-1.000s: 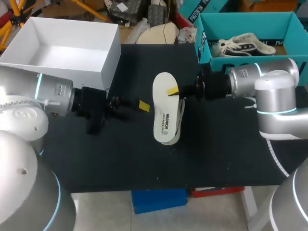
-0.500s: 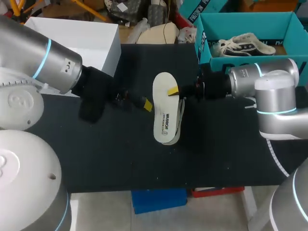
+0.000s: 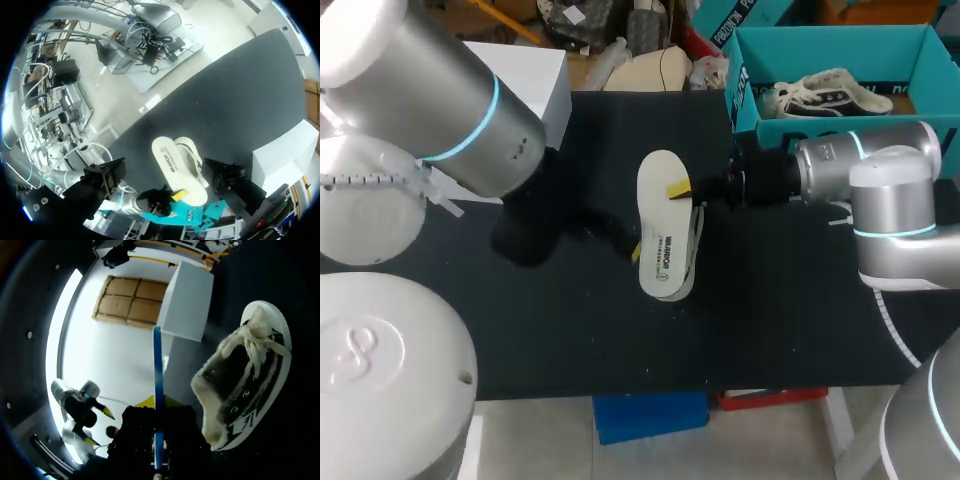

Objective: Take the shoe out of the shoebox, open the shoe tongue, remove and reinsert the insole, then place the shoe into the shoebox

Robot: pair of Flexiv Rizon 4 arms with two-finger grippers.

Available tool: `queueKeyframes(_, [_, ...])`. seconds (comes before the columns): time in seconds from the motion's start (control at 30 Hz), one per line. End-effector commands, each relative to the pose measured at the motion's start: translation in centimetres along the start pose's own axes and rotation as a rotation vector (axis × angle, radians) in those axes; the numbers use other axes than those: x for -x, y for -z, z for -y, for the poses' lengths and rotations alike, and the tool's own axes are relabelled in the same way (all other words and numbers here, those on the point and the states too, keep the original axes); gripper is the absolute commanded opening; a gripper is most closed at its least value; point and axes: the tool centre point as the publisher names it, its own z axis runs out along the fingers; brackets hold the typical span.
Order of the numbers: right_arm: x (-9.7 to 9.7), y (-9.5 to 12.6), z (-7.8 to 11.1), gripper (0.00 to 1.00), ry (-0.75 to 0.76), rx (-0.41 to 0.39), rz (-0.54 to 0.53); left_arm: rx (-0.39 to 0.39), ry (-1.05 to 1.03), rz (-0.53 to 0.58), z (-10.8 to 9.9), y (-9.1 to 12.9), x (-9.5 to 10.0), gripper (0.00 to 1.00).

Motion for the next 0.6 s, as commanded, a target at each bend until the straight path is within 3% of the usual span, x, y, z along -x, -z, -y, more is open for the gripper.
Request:
queueKeyframes(0.03, [0.1,-0.1,0.0,0.00,0.000,0.000,-0.001,-0.074,-0.014,-0.482,-0.8,0.5,0.4,1.00])
queueKeyframes(0.23, [0.1,-0.1,0.0,0.00,0.000,0.000,-0.001,-0.074,-0.014,-0.482,-0.8,0.5,0.4,1.00])
queueKeyframes(0.3, [0.1,-0.1,0.0,0.00,0.000,0.000,-0.001,-0.059,0.105,-0.383,-0.8,-0.4,0.6,1.00])
queueKeyframes(0.6, [0.1,-0.1,0.0,0.00,0.000,0.000,-0.001,-0.021,0.443,-0.315,-2.2,-4.2,0.9,1.00])
